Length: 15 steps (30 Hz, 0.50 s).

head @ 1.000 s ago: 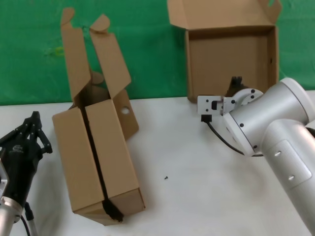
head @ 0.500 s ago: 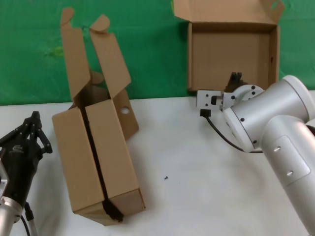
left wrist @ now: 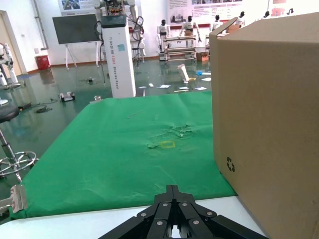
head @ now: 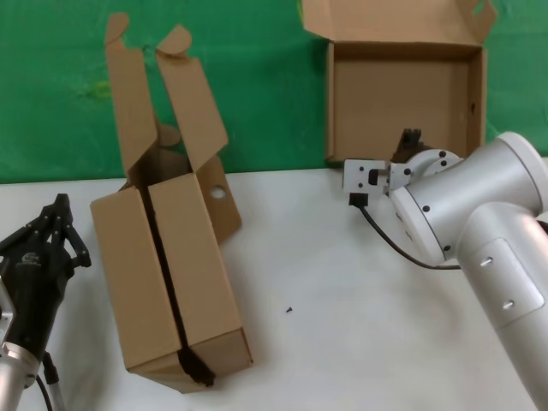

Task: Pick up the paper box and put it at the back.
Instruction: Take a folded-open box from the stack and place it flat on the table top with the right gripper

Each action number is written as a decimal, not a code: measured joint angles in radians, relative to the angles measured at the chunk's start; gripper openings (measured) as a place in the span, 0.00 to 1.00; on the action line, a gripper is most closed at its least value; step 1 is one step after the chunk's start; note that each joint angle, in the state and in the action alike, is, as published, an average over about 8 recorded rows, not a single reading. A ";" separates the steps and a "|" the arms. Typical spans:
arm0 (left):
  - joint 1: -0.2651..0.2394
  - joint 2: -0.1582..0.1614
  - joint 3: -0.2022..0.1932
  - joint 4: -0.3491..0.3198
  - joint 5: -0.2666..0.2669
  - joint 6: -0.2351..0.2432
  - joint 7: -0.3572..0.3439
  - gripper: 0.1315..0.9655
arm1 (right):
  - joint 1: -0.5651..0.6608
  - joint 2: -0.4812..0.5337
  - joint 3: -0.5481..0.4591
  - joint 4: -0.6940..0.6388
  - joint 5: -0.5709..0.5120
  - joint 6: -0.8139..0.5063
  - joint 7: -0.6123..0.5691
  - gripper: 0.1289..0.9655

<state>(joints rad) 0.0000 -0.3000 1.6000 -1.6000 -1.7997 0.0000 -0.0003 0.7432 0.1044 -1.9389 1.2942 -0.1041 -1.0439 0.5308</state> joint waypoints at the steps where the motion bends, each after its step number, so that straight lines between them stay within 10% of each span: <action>1: 0.000 0.000 0.000 0.000 0.000 0.000 0.000 0.01 | -0.001 0.000 0.000 0.002 0.001 -0.002 -0.002 0.02; 15: 0.000 0.000 0.000 0.000 0.000 0.000 0.000 0.01 | -0.004 -0.002 0.002 0.012 -0.002 -0.001 -0.023 0.04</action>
<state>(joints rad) 0.0000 -0.3000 1.6000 -1.6000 -1.7997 0.0000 -0.0003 0.7393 0.1021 -1.9366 1.3064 -0.1057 -1.0452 0.5082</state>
